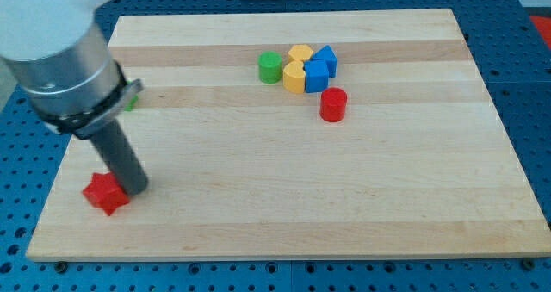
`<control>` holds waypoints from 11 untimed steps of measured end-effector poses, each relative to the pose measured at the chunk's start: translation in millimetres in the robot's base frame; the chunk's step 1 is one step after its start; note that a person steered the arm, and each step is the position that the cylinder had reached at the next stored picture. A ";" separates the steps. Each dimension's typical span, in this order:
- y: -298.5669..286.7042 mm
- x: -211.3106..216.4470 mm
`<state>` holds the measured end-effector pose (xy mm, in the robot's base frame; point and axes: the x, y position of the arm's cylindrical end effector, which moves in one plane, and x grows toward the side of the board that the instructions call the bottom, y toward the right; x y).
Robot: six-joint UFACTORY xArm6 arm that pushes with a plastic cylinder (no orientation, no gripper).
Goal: Slide red circle towards red star
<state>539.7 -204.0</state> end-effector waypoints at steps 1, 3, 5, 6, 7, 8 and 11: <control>-28.2 3.4; -2.8 -32.1; 103.7 -117.8; 165.7 -130.7; 177.0 -84.5; 221.9 -65.4; 359.9 -128.5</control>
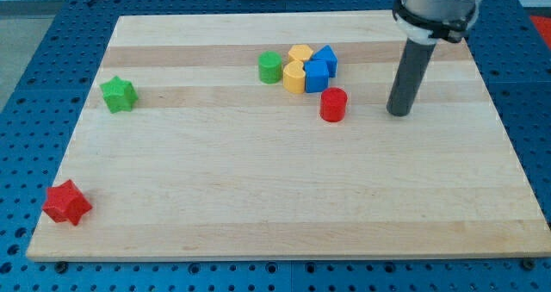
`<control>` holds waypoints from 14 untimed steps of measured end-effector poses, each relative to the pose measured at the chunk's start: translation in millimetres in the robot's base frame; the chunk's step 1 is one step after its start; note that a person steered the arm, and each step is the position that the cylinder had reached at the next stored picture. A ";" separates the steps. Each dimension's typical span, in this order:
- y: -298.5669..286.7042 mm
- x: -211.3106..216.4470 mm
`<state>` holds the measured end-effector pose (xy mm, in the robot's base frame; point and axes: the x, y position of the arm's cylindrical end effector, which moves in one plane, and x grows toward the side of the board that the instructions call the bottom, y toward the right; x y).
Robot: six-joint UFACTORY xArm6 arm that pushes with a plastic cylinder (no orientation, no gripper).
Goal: Slide red circle towards red star
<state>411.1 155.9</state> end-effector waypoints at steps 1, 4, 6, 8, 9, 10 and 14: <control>-32.9 -7.8; -203.7 70.4; -143.8 52.2; -144.8 -0.1; -183.7 0.5; -215.5 31.3; -291.7 127.5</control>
<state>538.6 -135.8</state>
